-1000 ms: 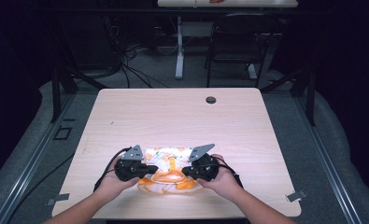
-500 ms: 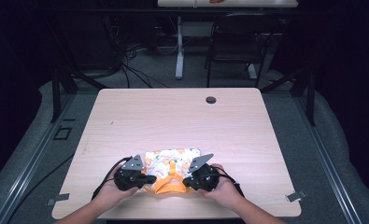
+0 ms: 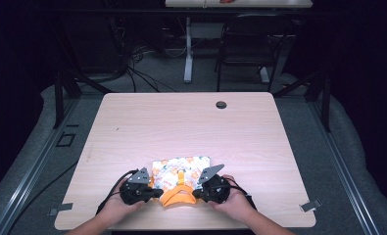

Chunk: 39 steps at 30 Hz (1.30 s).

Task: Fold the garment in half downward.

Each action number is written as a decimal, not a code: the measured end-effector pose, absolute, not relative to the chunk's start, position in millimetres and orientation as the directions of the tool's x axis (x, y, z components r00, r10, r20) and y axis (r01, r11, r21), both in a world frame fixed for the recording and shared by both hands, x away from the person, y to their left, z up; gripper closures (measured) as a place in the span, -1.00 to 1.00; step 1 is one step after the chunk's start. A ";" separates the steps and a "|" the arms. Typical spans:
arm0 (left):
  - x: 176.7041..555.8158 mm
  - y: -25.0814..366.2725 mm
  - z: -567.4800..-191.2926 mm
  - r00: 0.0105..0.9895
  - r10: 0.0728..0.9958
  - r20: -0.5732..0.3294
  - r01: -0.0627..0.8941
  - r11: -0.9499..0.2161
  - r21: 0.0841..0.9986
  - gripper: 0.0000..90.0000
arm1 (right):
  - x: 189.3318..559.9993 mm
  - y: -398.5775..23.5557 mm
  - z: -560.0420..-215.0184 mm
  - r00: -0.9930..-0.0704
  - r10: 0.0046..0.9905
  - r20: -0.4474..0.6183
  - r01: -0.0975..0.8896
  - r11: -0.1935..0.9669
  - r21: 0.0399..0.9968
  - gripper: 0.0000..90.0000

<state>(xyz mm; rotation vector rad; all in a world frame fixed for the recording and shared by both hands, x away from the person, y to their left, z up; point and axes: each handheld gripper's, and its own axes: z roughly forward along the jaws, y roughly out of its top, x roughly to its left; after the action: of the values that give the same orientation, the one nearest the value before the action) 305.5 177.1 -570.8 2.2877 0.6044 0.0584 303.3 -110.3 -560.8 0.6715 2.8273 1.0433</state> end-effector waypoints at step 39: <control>346.4 176.1 -576.7 0.824 0.542 -0.164 0.481 -0.517 0.708 1.00 | 337.4 -110.3 -567.4 -0.865 0.486 0.121 0.439 0.618 0.652 0.98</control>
<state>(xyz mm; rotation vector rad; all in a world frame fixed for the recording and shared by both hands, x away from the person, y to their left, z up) 346.4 176.1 -576.7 2.2080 0.7462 0.0984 337.4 -110.3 -567.4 0.7915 2.7646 1.0868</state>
